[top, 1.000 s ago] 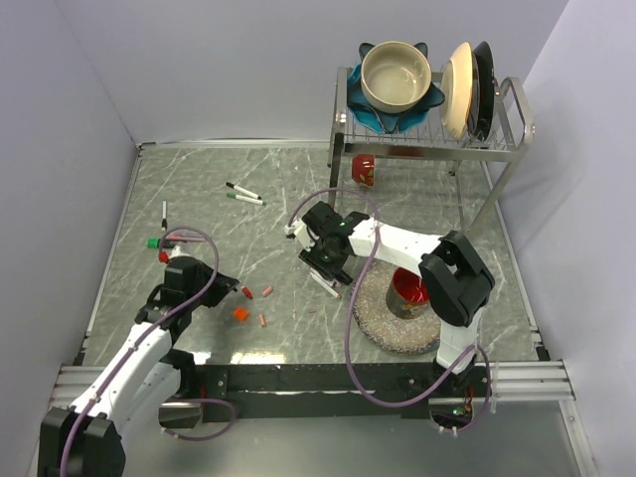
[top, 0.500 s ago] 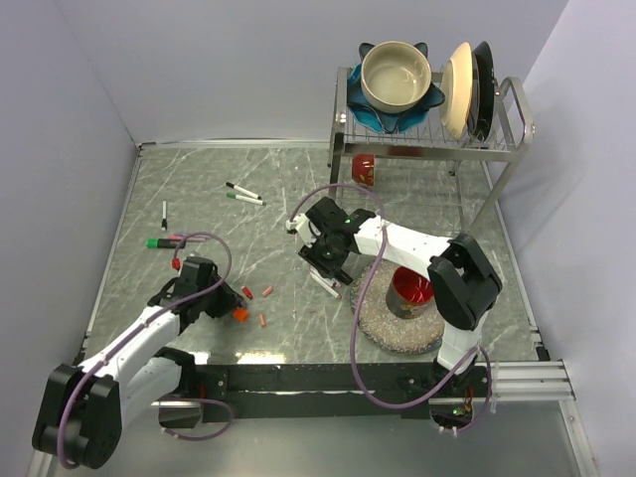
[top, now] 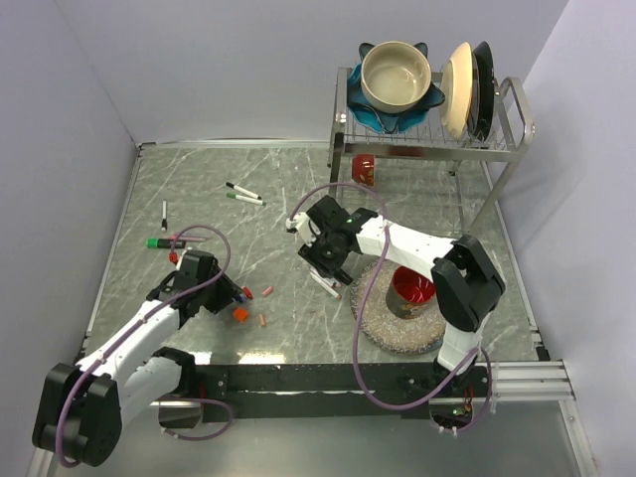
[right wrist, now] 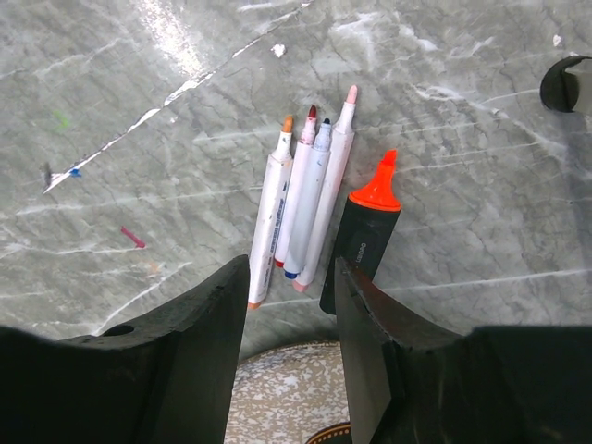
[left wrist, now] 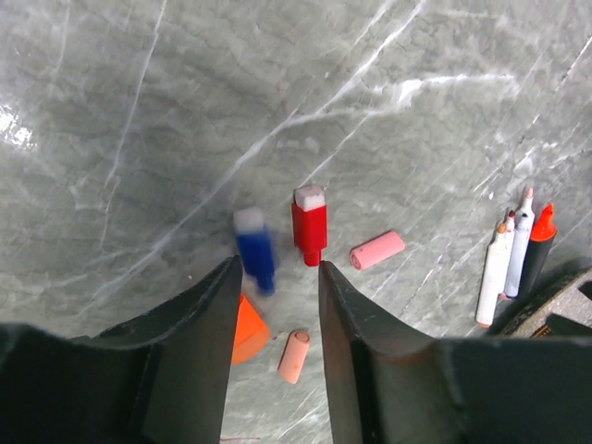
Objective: Open the pen caps
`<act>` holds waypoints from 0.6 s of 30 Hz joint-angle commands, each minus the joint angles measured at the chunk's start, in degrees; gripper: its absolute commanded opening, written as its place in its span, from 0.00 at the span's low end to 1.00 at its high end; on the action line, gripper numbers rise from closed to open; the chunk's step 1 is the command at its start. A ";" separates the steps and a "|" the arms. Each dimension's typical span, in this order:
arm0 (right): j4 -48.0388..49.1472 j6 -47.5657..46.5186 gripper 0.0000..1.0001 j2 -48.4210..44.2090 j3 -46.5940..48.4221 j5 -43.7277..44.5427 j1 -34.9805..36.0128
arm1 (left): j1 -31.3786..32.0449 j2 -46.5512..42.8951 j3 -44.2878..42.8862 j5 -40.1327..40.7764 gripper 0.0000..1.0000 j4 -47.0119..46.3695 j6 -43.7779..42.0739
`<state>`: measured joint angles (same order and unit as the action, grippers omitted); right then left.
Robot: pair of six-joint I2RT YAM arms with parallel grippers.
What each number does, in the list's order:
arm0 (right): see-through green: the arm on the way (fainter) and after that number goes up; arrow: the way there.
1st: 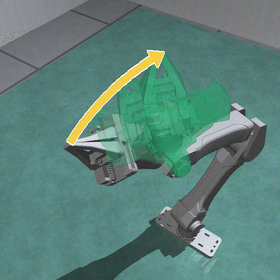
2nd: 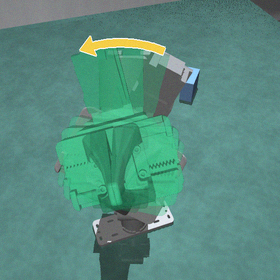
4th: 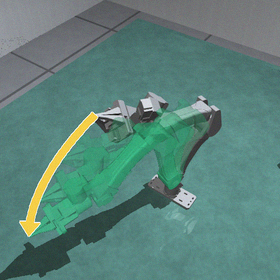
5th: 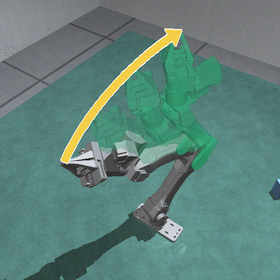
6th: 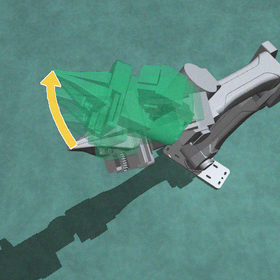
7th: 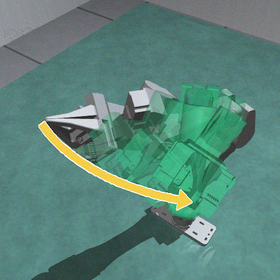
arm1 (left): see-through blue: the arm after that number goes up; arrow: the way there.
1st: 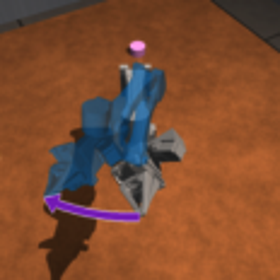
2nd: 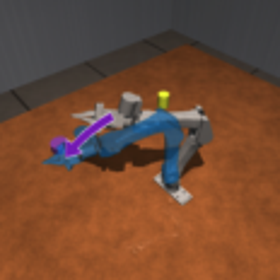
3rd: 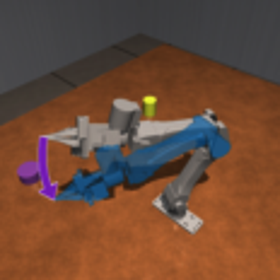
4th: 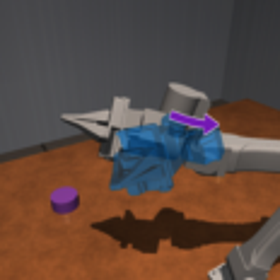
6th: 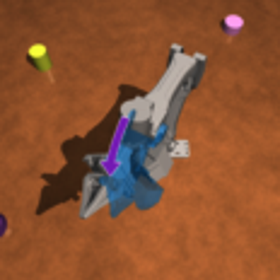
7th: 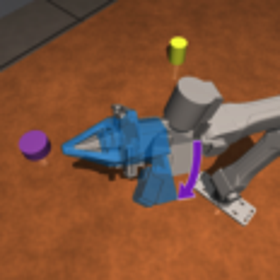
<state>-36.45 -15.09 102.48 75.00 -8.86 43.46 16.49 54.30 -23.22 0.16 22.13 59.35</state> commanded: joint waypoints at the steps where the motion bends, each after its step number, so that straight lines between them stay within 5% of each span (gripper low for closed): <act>1: 0.41 -0.55 0.50 -4.39 1.73 -1.16 -0.40 | 0.21 1.94 -2.09 1.68 0.41 0.11 -0.64; 4: 0.32 -0.64 0.50 -5.09 1.73 -1.68 -0.40 | 0.21 2.74 -2.00 1.95 0.32 0.19 -0.47; 10: 0.41 -0.64 0.50 -5.88 1.64 -2.03 -0.40 | 0.12 0.55 -4.02 4.83 0.36 2.91 -0.55; 18: 0.41 -0.73 0.50 -6.59 1.38 -2.47 -0.31 | -3.47 -1.14 -9.03 13.63 0.63 7.40 -2.84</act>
<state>-36.45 -15.11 99.02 75.00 -10.57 43.44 15.86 53.30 -28.18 7.25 27.70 58.54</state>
